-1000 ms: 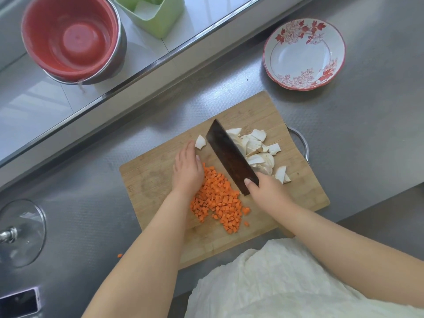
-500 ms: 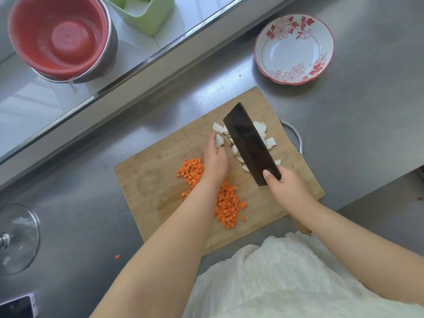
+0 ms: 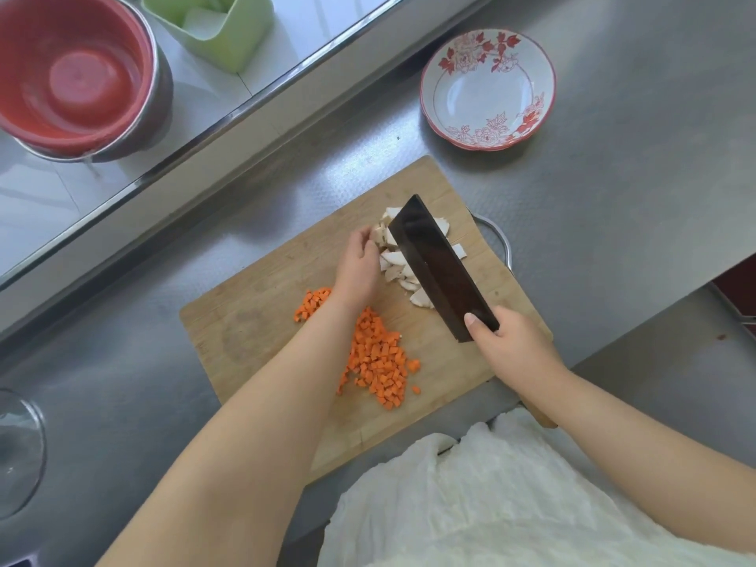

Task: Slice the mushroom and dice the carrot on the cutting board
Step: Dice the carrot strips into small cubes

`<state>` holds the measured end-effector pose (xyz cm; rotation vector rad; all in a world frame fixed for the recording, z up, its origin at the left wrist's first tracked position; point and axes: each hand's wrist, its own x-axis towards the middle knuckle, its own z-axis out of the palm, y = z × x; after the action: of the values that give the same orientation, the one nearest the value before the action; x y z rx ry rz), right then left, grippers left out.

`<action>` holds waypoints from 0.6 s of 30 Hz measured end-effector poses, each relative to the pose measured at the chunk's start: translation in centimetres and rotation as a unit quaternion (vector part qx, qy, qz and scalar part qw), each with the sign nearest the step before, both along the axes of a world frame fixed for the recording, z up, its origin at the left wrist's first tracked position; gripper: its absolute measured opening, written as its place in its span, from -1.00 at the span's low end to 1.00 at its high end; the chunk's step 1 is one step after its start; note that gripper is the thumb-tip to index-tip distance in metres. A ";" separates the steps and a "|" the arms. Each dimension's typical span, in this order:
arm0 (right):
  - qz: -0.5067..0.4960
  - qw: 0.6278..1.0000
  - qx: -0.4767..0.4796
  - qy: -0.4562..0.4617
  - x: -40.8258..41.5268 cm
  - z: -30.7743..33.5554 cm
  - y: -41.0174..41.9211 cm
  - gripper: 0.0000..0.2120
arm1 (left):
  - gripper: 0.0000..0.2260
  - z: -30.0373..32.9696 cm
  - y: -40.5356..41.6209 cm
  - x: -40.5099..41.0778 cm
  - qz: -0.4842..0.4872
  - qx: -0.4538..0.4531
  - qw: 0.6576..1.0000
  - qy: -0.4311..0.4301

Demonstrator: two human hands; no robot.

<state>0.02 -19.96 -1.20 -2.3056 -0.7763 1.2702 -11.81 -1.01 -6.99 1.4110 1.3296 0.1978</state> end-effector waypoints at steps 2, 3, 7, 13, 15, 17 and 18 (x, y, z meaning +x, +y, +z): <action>0.003 1.000 -0.006 0.004 -0.1 0.0 -1.0 -0.77 | -0.70 0.0 -0.8 -1.3 0.016 0.078 0.996 0.036; 0.005 1.000 -0.009 0.011 -0.3 0.0 -1.5 -0.77 | -0.71 0.2 -1.3 -2.4 0.016 0.123 0.990 0.070; 0.036 0.999 -0.030 0.008 -1.6 0.4 -3.1 -0.74 | -0.70 0.3 -3.4 -7.2 -0.114 0.253 0.942 0.187; 0.031 0.998 -0.041 -0.044 -5.9 0.6 -5.3 -0.63 | -0.69 -0.9 -5.1 -9.7 -0.385 0.403 0.816 0.153; 0.023 0.997 -0.040 -0.054 -7.8 0.8 -6.0 -0.68 | -0.69 -1.3 -4.2 -10.1 -0.351 0.395 0.831 0.174; 0.016 0.997 -0.041 -0.069 -10.0 0.9 -6.5 -0.71 | -0.64 -1.8 -2.5 -10.8 -0.316 0.361 0.856 0.191; 0.014 0.996 -0.044 -0.081 -11.1 0.9 -6.7 -0.64 | -0.60 -2.0 -1.8 -11.1 -0.316 0.351 0.861 0.192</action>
<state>-11.04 -26.64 -0.30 -2.5014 -0.8246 1.1604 -22.93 -2.79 -8.99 2.5465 1.0529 -0.0615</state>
